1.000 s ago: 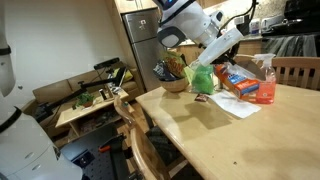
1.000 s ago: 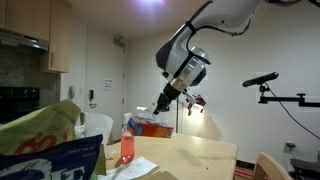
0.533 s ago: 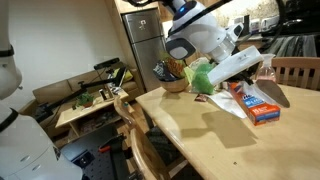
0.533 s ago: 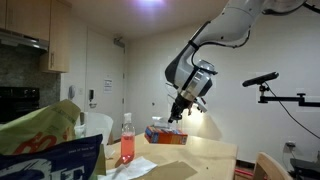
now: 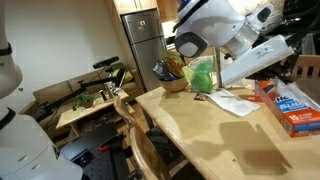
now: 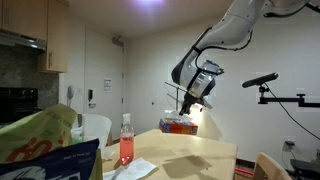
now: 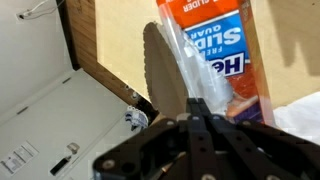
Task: Take a ziplock bag out of the box and put it on the table
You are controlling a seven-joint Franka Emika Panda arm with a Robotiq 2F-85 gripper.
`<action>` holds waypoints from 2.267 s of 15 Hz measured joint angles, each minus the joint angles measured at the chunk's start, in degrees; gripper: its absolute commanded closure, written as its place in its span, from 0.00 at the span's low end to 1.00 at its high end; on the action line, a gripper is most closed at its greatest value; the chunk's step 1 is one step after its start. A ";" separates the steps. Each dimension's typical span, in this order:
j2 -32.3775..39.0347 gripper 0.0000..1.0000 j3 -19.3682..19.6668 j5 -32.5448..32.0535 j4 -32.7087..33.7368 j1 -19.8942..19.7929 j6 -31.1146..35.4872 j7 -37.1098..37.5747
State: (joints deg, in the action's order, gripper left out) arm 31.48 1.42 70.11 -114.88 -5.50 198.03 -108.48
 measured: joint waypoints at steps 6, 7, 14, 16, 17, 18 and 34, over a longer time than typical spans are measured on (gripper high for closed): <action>2.70 1.00 11.55 -0.02 0.38 16.43 -0.29 3.26; 3.62 1.00 12.53 -0.02 0.35 19.50 -0.28 3.27; 7.02 1.00 15.10 -0.64 0.41 29.83 -0.19 6.51; 7.01 1.00 17.00 -0.79 0.43 29.11 -0.19 8.50; 7.01 1.00 17.96 -0.80 0.43 28.38 -0.19 9.63; 7.01 1.00 18.99 -0.81 0.42 27.39 -0.20 10.74; 17.63 1.00 27.64 -0.25 1.63 30.04 -4.03 18.92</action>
State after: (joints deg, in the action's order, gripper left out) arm 49.10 29.05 69.86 -113.25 24.54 193.99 -89.56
